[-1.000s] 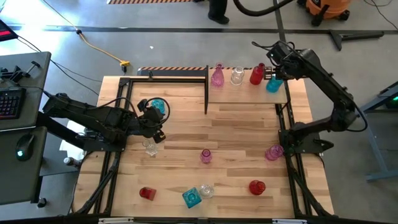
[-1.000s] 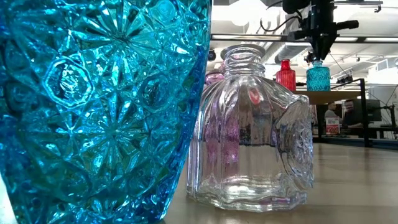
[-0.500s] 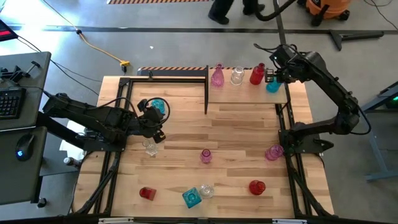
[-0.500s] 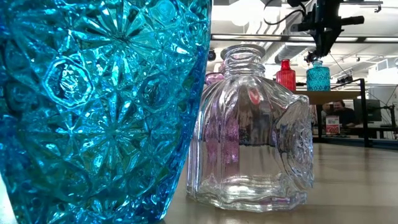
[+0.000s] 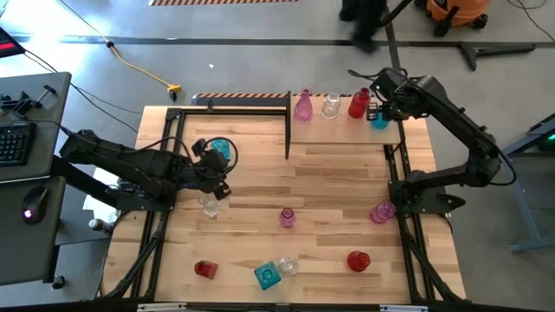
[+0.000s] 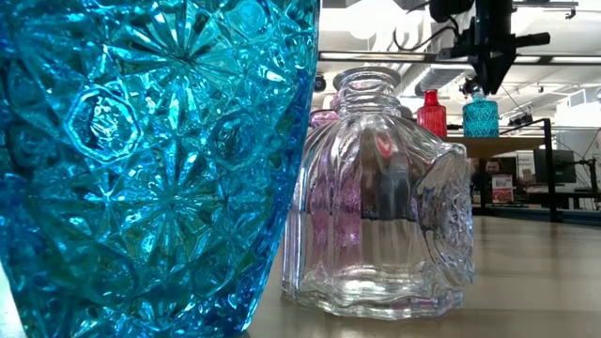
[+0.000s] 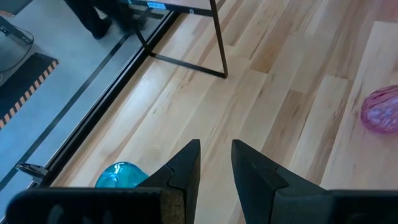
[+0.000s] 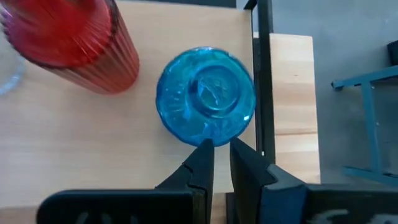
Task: Sort vases onto shelf
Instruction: Put the bottom right blue vase on the shelf
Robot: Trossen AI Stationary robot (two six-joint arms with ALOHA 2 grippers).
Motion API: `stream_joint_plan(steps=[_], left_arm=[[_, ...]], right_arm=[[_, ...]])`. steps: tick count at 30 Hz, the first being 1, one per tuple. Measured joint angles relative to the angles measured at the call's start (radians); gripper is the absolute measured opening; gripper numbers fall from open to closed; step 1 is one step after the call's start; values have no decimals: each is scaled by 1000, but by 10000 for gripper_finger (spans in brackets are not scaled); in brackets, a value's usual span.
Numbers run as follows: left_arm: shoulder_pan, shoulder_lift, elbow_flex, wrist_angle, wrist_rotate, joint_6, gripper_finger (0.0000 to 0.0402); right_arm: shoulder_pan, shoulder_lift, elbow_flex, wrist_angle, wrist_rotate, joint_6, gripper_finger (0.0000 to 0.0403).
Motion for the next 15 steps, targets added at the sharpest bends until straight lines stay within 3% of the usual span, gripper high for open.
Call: stream_joint_plan(steps=[15], left_arm=[[0, 0, -2, 3, 0, 0, 83]], right_arm=[[-14, 0, -36, 78, 19, -36, 31]])
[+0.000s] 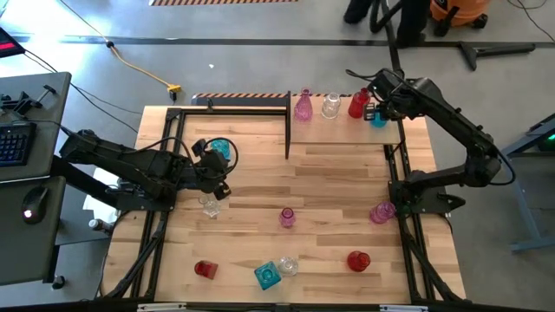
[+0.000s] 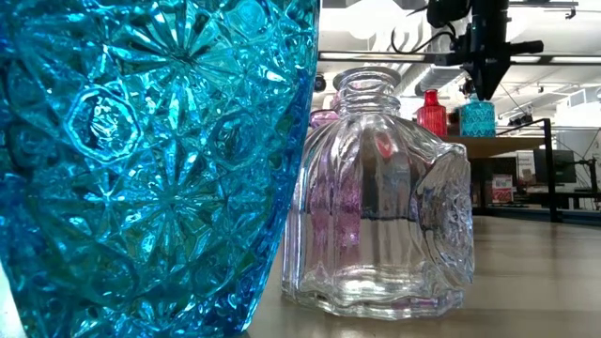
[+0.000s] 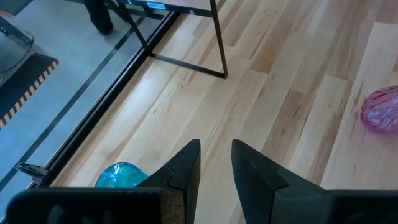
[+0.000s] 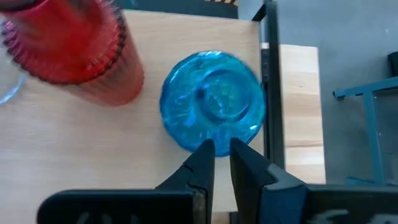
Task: Sort vases onto shelf
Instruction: Put the bottom right blue vase on the shelf
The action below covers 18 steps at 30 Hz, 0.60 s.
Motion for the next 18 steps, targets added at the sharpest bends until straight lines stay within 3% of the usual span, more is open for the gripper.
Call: stream_joint_plan(steps=[18], left_arm=[[0, 0, -1, 0, 0, 0, 83]], right_arm=[[-43, 0, -2, 86, 5, -24, 31]])
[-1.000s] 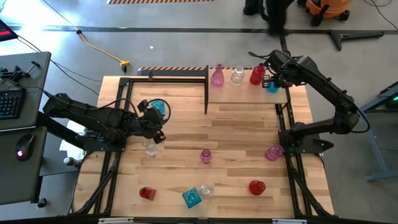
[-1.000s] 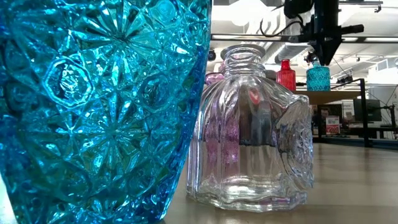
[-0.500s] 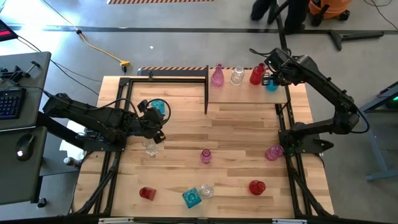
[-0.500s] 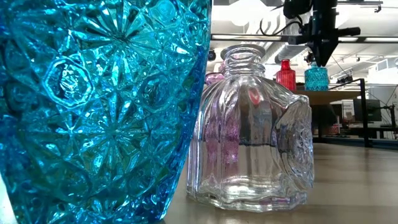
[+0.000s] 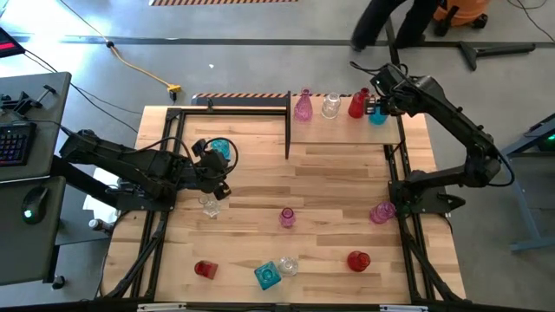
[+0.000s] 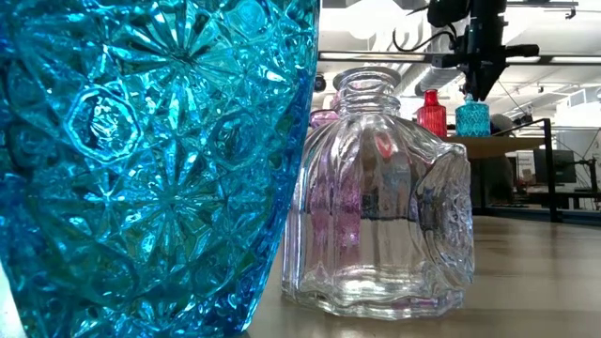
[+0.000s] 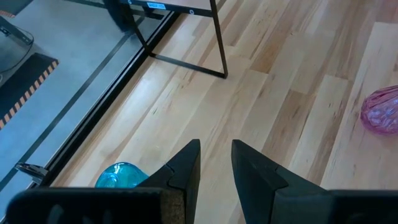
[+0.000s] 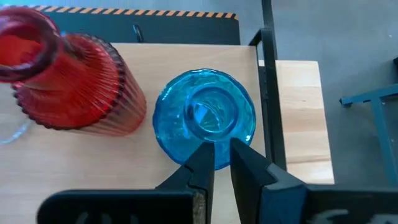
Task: Sort vases onto shelf
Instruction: Put the bottom right blue vase on the shelf
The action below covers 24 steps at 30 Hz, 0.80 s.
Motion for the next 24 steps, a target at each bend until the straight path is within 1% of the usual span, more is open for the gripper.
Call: stream_joint_plan(steps=[8, 13, 19, 24], left_arm=[[0, 0, 0, 0, 0, 0, 83], [0, 0, 0, 0, 0, 0, 83], [0, 0, 0, 0, 0, 0, 83], [0, 0, 0, 0, 0, 0, 83]], right_arm=[[-6, 0, 0, 16, -4, 0, 31], [-6, 0, 0, 19, -70, -17, 30], [-6, 0, 0, 65, -109, -21, 30], [-6, 0, 0, 95, -102, -21, 30]])
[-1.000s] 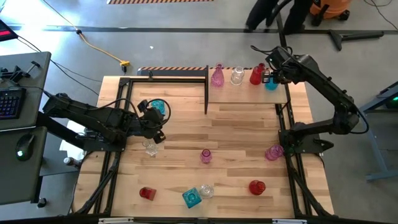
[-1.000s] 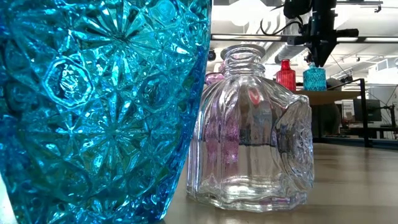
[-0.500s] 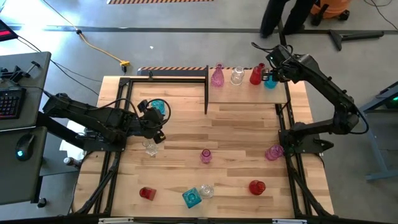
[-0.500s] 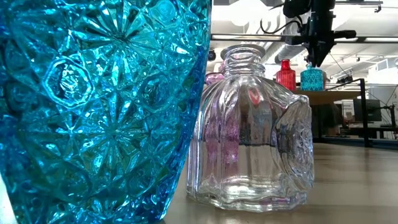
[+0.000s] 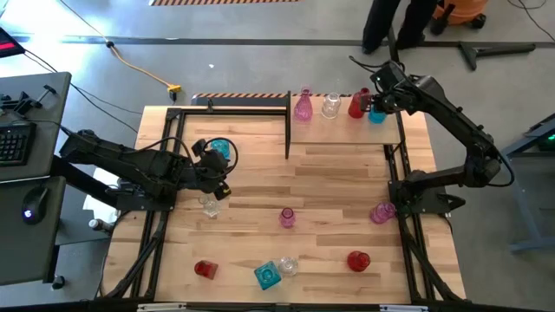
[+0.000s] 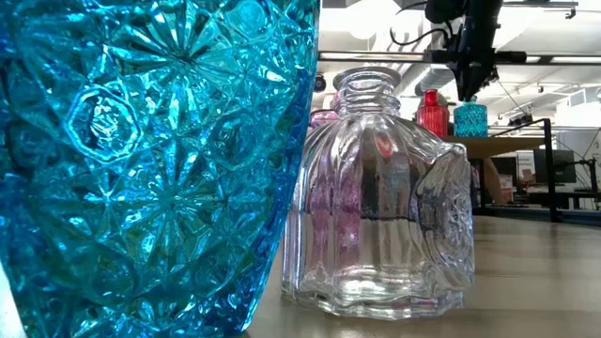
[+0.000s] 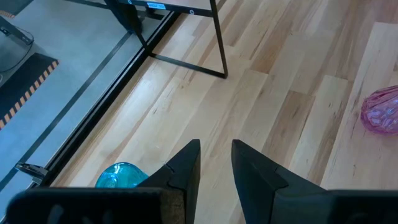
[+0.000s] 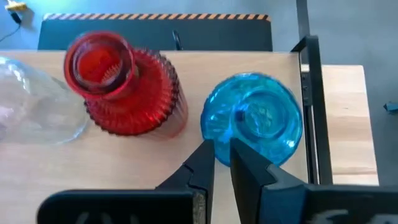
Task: Sort vases onto shelf
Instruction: Put the bottom right blue vase on the shelf
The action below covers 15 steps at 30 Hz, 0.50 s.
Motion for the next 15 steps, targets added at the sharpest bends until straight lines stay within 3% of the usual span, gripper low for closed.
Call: stream_joint_plan(steps=[15], left_arm=[[0, 0, 0, 0, 0, 0, 83]], right_arm=[[0, 0, 0, 23, 26, -8, 30]])
